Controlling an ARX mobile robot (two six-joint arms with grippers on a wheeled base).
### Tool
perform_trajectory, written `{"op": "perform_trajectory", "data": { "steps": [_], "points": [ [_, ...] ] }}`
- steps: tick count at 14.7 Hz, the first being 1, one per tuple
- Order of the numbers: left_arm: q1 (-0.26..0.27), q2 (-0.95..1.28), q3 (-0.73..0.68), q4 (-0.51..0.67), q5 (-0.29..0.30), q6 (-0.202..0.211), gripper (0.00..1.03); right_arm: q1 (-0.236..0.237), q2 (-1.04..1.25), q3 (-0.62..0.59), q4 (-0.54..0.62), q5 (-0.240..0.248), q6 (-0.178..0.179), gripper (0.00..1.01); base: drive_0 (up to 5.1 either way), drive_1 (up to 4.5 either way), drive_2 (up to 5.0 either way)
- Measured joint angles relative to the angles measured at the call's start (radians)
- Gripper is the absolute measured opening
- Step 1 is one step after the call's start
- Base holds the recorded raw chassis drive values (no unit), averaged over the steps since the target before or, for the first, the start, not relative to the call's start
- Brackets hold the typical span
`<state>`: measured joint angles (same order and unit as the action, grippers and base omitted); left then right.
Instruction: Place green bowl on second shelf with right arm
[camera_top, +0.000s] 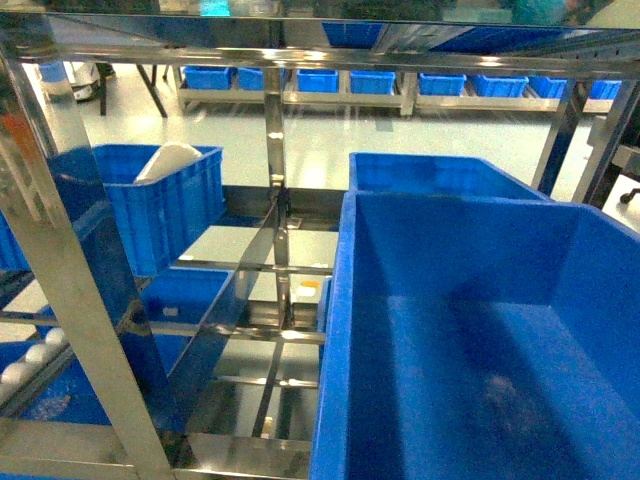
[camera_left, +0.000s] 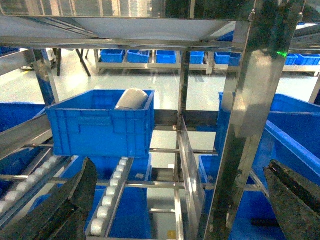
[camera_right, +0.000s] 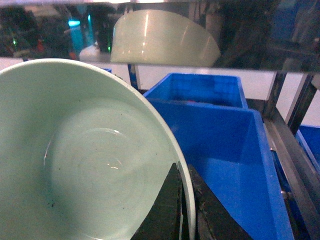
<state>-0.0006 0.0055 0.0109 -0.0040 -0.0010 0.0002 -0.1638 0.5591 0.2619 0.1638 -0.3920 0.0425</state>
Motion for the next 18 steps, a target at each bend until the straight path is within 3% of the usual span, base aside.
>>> {"op": "perform_trajectory", "data": {
  "steps": [2, 6, 9, 11, 14, 18],
  "points": [
    [0.0, 0.0, 0.0, 0.0, 0.0, 0.0, 0.98, 0.004, 0.068, -0.061, 0.048, -0.017, -0.034, 0.02, 0.0, 0.0, 0.0],
    [0.0, 0.0, 0.0, 0.0, 0.0, 0.0, 0.98, 0.108, 0.397, -0.089, 0.335, -0.001, -0.082, 0.02, 0.0, 0.0, 0.0],
    [0.0, 0.0, 0.0, 0.0, 0.0, 0.0, 0.98, 0.172, 0.727, -0.018, 0.516, 0.024, -0.114, 0.02, 0.0, 0.0, 0.0],
    [0.0, 0.0, 0.0, 0.0, 0.0, 0.0, 0.98, 0.185, 0.915, 0.085, 0.541, 0.048, -0.115, 0.02, 0.0, 0.0, 0.0],
    [0.0, 0.0, 0.0, 0.0, 0.0, 0.0, 0.98, 0.203, 1.164, 0.298, 0.446, 0.048, -0.127, 0.02, 0.0, 0.0, 0.0],
    [0.0, 0.0, 0.0, 0.0, 0.0, 0.0, 0.98, 0.203, 1.223, 0.36, 0.414, 0.049, -0.13, 0.02, 0.0, 0.0, 0.0]
  ]
}}
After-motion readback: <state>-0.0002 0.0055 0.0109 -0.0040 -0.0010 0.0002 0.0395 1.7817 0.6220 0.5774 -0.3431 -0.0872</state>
